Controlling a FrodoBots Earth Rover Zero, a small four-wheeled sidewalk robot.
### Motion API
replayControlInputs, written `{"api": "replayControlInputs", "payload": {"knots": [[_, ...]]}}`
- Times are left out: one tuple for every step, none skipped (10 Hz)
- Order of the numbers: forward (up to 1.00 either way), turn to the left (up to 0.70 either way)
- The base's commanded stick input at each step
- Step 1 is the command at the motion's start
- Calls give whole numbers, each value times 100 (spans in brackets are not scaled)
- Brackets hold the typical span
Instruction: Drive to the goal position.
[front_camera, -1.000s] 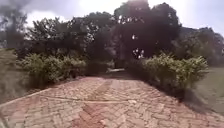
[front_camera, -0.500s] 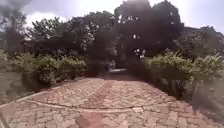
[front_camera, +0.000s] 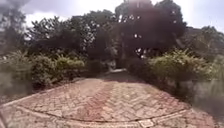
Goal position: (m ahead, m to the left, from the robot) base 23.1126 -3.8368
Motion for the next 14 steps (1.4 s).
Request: {"api": "replayControlInputs", "payload": {"knots": [[70, 0], [70, 0], [70, 0], [70, 0], [70, 0], [70, 0], [70, -5], [70, -19], [70, -35], [70, -35], [70, -35], [70, -35], [70, -35], [70, -35]]}}
